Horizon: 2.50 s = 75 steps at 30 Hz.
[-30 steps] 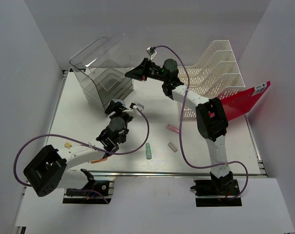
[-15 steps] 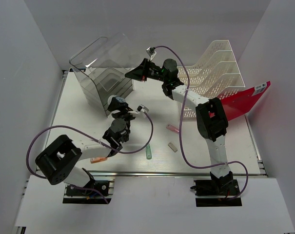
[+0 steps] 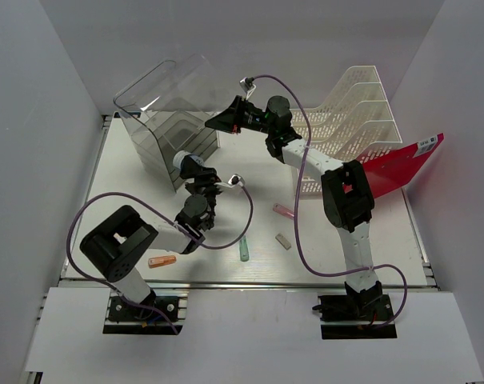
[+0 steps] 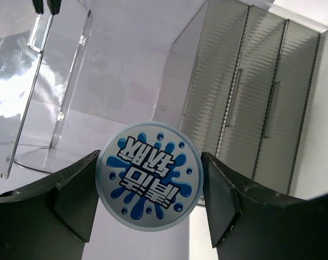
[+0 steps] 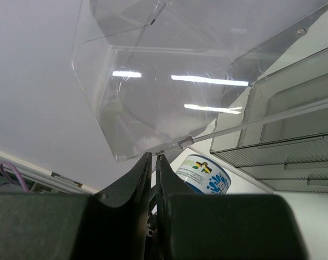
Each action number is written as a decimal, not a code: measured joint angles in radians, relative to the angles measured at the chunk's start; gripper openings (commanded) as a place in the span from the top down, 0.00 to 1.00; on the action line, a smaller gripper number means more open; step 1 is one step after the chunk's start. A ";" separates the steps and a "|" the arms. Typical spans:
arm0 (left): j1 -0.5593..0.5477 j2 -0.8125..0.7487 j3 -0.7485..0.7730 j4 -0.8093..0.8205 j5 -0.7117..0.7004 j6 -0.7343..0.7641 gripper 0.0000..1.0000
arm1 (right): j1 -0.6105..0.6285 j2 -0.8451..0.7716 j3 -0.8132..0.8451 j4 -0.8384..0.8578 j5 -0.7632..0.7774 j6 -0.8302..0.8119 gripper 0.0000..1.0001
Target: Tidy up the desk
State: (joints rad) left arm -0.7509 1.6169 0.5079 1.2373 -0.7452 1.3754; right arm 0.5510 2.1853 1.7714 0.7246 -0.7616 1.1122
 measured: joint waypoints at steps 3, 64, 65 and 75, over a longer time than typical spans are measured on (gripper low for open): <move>0.012 0.031 0.016 0.024 0.001 0.047 1.00 | 0.000 0.000 0.000 -0.005 0.000 -0.005 0.89; 0.263 0.340 0.391 0.066 0.093 0.145 0.89 | 0.001 0.000 0.034 -0.038 0.011 -0.023 0.88; 0.265 0.341 0.394 0.066 0.091 0.140 0.81 | 0.001 0.000 0.034 -0.038 0.012 -0.023 0.88; 0.284 0.354 0.449 0.071 0.022 0.082 0.33 | 0.001 0.000 0.034 -0.038 0.015 -0.023 0.88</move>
State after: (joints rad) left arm -0.4667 1.9705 0.9565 1.3087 -0.7235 1.4570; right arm 0.5518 2.1849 1.8057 0.6868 -0.7464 1.0889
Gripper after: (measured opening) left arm 0.776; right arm 0.120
